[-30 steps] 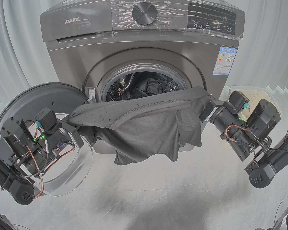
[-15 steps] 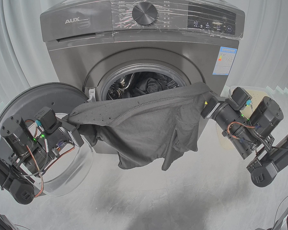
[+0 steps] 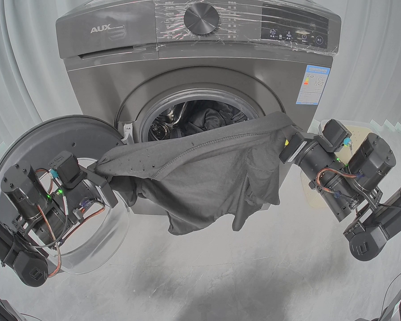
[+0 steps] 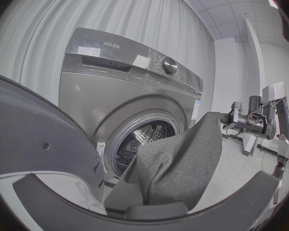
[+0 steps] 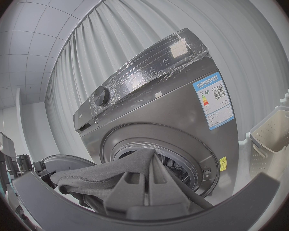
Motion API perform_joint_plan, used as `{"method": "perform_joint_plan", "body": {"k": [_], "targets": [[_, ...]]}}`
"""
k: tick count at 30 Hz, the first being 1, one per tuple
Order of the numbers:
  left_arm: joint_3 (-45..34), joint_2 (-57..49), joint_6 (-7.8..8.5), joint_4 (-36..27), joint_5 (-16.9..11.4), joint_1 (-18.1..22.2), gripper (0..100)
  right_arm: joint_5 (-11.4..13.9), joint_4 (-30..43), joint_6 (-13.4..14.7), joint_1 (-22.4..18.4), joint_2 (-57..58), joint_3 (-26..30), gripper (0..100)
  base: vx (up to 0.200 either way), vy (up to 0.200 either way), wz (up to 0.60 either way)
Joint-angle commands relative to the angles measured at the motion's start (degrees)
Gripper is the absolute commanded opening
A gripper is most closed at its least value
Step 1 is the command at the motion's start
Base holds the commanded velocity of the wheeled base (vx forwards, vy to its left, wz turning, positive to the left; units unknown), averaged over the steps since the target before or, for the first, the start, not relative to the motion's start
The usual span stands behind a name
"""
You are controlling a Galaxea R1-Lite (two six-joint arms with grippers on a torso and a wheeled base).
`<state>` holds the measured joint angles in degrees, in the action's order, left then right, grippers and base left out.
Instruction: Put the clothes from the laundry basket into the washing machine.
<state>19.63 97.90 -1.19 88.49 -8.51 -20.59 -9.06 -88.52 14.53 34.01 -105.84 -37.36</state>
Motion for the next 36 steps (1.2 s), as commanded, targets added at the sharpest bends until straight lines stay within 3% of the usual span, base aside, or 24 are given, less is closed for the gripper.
{"method": "perform_joint_plan", "body": {"k": [1,14,15,18,24,27,36], "targets": [[-0.12,0.1,0.05,0.01,-0.02,-0.06,0,0.0,-0.08,0.06,0.18,-0.16,0.1,0,0.0,0.0,0.0],[3.75,1.06,-0.21,0.01,0.16,-2.96,0,0.36,0.01,0.06,0.44,-0.95,5.64,0,0.0,0.0,0.0],[4.02,1.85,-0.3,0.01,0.16,-3.05,0,0.44,0.1,-0.03,0.44,-1.3,5.72,100,0.0,0.0,0.0],[5.6,4.14,-0.21,0.01,0.42,-3.58,0,0.44,0.19,-0.12,0.71,-2.88,6.34,100,0.0,0.0,0.0],[11.66,8.8,-0.04,0.01,2.18,-5.07,0,1.15,0.1,-1.44,2.64,-6.66,14.16,100,0.0,0.0,0.0],[14.3,10.82,0.58,0.01,4.55,-5.78,0,2.82,0.01,-1.79,2.99,-10.44,18.2,100,0.0,0.0,0.0],[18.34,11.35,0.49,-0.86,5.08,-7.36,0,7.92,0.1,-2.49,5.45,-15.19,20.23,100,0.0,0.0,0.0]]}}
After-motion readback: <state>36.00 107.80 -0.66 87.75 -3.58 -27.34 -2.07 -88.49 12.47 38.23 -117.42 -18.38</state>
